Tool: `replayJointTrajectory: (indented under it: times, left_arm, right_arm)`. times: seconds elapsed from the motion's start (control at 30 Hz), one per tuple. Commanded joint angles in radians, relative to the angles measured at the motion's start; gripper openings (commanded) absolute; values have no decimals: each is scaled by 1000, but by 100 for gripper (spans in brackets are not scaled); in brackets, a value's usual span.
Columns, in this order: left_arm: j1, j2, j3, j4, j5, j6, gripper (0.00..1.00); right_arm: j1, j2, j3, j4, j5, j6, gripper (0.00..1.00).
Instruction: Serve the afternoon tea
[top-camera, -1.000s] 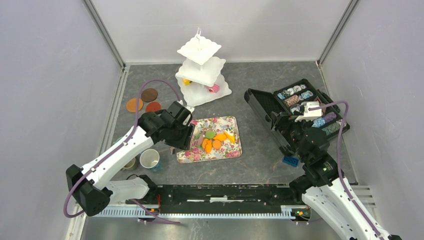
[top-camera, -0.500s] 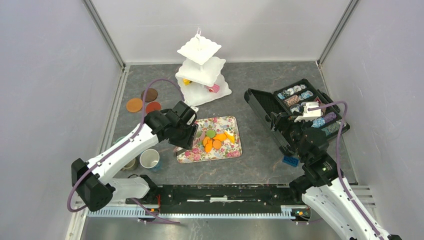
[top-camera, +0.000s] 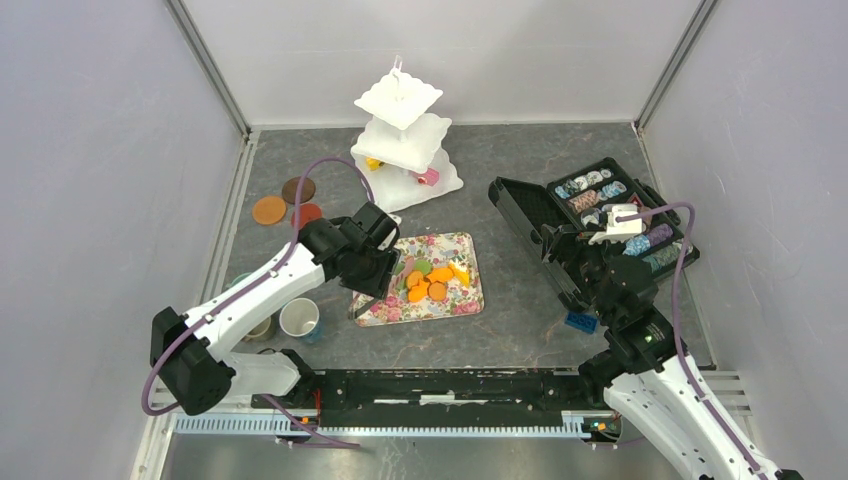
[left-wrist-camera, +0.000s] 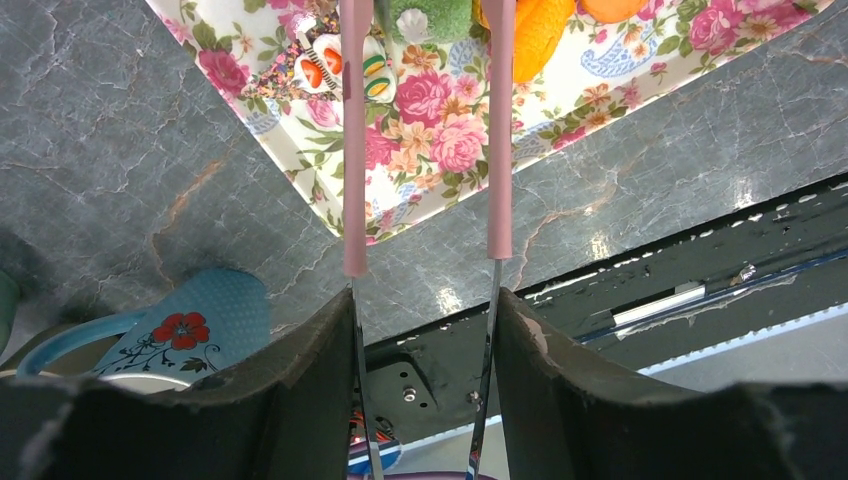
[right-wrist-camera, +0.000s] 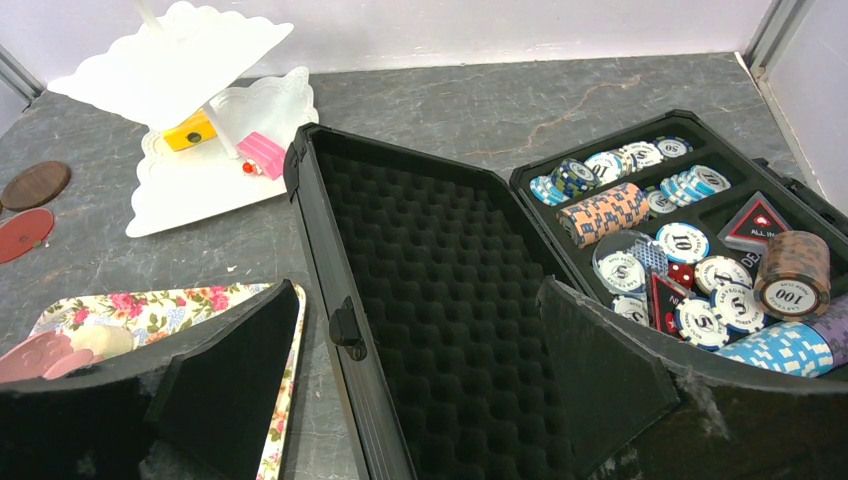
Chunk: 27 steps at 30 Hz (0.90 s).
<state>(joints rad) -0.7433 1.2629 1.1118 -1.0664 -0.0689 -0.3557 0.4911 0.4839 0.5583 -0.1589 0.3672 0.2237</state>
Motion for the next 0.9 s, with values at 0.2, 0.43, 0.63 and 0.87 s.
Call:
replayJointTrajectory:
  times: [0.2, 0.43, 0.63, 0.87]
  left_arm:
    - [-7, -37, -16, -19, -22, 26, 56]
    - [-8, -27, -29, -5, 7, 27, 56]
    - [-8, 1, -50, 28, 41, 33, 56]
    - [-8, -5, -40, -1, 52, 19, 57]
  right_arm:
    - [4, -9, -11, 33, 8, 7, 98]
    - [5, -23, -14, 29, 5, 12, 98]
    - [5, -34, -14, 22, 9, 17, 98]
    - [5, -40, -11, 15, 10, 16, 98]
